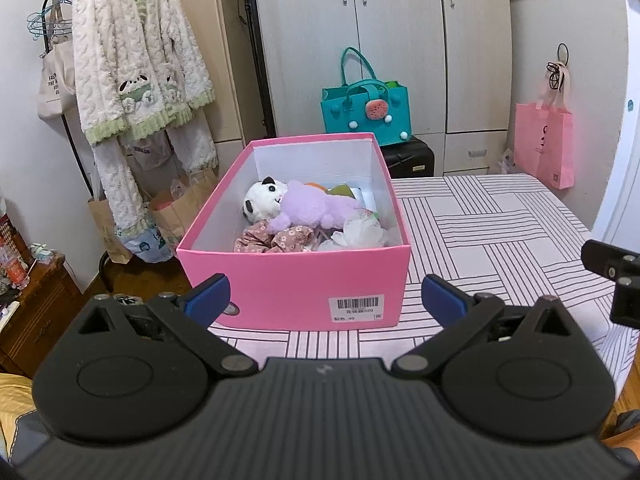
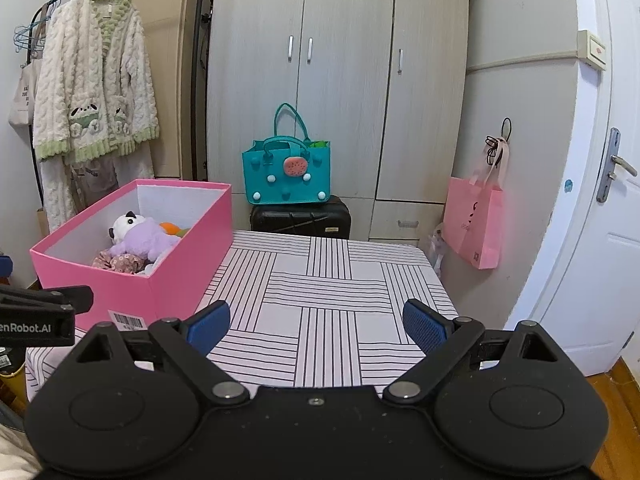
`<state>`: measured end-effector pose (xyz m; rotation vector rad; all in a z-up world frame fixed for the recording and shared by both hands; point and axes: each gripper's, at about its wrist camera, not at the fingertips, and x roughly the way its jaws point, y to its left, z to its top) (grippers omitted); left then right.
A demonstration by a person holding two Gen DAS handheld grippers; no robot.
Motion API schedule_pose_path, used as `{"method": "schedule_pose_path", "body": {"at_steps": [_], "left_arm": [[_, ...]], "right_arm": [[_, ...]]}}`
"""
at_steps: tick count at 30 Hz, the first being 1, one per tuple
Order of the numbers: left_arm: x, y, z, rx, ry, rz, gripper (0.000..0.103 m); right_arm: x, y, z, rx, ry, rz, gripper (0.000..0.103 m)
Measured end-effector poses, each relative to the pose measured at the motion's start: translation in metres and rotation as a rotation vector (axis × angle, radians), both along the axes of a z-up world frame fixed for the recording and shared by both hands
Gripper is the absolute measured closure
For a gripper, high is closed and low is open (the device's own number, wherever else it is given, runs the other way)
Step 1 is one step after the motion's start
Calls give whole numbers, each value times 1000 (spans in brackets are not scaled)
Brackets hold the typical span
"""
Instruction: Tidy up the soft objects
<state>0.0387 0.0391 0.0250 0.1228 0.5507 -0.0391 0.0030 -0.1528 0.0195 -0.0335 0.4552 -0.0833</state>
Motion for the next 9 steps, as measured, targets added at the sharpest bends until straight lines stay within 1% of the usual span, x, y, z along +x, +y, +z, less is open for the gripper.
{"method": "schedule_pose_path", "body": {"at_steps": [9], "left_arm": [[0, 0, 0, 1, -4, 1, 0]], "right_arm": [[1, -3, 0, 5, 5, 9, 8]]}}
